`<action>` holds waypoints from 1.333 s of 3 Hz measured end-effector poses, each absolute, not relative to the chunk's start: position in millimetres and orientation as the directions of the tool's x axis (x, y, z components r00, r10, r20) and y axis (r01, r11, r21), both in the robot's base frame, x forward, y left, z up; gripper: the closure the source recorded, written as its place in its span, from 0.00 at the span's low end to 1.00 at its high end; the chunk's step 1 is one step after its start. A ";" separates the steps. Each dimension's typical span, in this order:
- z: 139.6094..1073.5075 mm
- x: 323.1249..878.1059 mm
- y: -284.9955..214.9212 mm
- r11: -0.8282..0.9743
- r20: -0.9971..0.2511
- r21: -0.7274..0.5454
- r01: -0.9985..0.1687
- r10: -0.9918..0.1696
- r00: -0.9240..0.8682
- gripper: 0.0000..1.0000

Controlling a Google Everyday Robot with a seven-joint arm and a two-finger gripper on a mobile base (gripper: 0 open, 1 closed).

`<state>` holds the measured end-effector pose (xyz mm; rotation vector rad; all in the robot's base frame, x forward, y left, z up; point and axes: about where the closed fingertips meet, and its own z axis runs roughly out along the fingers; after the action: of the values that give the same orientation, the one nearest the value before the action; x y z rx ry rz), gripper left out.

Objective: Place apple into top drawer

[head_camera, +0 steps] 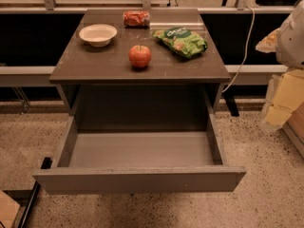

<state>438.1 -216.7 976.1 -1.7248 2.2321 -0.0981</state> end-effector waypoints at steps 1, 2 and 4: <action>976.1 438.2 -216.6 0.270 -0.207 -0.246 -0.931 -0.953 -0.221 0.00; 978.1 461.1 -194.6 0.270 -0.305 -0.285 -0.920 -0.935 -0.179 0.00; 978.5 491.7 -163.7 0.248 -0.425 -0.323 -0.913 -0.900 -0.094 0.00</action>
Offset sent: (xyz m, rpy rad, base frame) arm 0.0351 0.0338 0.0042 0.1438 -0.1077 0.0197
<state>491.7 -163.7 978.5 -1.6462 1.9846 0.0317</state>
